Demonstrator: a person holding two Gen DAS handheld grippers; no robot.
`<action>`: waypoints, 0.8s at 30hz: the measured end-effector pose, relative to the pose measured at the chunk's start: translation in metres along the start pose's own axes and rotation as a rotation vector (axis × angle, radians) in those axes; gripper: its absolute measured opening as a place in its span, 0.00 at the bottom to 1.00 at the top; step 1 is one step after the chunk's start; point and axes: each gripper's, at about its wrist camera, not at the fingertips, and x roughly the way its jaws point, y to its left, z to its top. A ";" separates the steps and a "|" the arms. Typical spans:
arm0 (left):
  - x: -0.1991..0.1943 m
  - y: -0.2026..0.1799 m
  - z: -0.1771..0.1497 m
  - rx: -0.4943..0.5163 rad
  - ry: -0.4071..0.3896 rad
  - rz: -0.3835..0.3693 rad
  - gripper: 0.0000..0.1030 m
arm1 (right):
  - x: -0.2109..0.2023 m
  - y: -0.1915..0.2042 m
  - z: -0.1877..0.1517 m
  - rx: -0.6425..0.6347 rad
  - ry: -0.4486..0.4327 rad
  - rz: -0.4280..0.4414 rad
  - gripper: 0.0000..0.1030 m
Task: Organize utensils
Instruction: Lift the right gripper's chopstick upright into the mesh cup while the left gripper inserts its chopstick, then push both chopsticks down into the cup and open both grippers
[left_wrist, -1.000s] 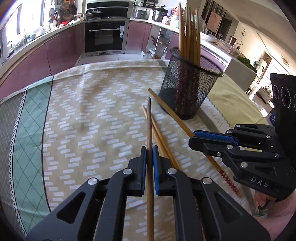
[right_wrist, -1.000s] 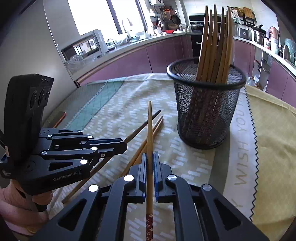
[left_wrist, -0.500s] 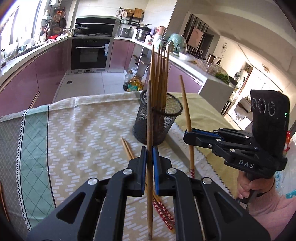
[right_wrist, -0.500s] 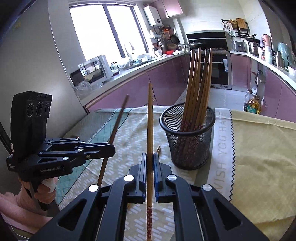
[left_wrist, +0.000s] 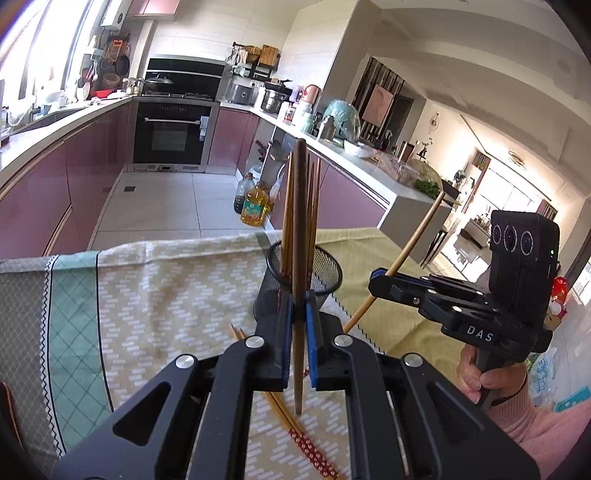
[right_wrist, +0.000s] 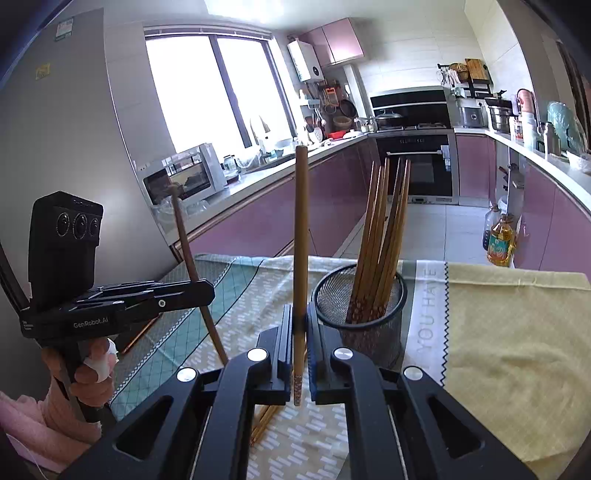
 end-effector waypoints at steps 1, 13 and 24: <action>0.000 0.000 0.004 0.001 -0.009 0.003 0.07 | -0.001 -0.001 0.003 -0.001 -0.006 -0.001 0.06; -0.004 -0.014 0.048 0.022 -0.109 -0.006 0.07 | -0.019 -0.008 0.045 -0.029 -0.099 -0.027 0.06; -0.006 -0.030 0.076 0.051 -0.161 -0.010 0.07 | -0.024 -0.015 0.067 -0.030 -0.154 -0.044 0.06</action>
